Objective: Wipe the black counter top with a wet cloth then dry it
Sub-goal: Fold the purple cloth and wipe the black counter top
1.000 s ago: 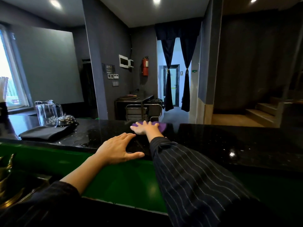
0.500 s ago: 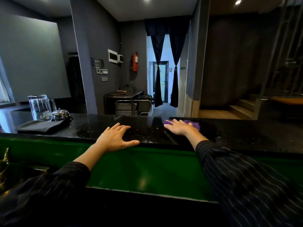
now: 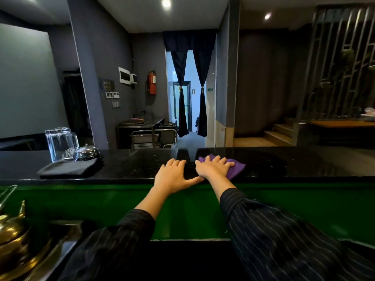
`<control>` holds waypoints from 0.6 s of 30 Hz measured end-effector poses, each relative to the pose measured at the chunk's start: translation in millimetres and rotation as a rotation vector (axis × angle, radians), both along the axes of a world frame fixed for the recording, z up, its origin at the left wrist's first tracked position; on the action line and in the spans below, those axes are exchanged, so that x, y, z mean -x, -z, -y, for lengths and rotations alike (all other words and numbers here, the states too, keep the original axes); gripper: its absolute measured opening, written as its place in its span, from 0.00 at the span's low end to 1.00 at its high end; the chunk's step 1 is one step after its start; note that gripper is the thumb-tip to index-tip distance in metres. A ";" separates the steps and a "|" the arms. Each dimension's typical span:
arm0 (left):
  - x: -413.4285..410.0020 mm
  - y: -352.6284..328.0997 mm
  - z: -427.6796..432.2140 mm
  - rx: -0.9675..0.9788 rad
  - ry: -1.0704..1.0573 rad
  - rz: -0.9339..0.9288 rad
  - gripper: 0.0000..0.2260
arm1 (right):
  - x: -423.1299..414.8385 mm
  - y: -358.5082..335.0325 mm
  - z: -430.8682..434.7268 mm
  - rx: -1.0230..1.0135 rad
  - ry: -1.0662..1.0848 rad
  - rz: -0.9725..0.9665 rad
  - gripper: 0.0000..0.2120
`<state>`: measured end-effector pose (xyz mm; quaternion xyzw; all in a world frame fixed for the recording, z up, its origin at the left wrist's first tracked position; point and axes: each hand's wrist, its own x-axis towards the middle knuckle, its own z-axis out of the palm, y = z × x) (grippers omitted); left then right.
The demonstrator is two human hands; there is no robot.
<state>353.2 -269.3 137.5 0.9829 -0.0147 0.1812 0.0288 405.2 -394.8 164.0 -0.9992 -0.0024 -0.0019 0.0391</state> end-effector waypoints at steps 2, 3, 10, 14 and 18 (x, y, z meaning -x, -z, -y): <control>2.8 -0.6 -18.2 -0.068 0.153 -0.025 0.43 | 1.0 1.5 -17.2 -0.025 -0.027 -0.001 0.32; 6.3 -2.3 -34.6 -0.122 0.200 -0.034 0.43 | -1.6 2.3 -22.9 -0.032 -0.023 0.005 0.32; 48.7 3.1 -168.0 -0.092 -0.087 0.019 0.53 | -27.2 -1.5 -81.1 -0.048 0.017 -0.007 0.34; 40.8 3.9 -163.8 -0.045 -0.103 0.039 0.56 | -36.7 -2.6 -139.2 -0.046 -0.138 -0.015 0.34; 36.9 4.8 -171.6 0.020 -0.085 0.054 0.55 | -23.5 -3.5 -196.4 -0.036 -0.461 -0.048 0.32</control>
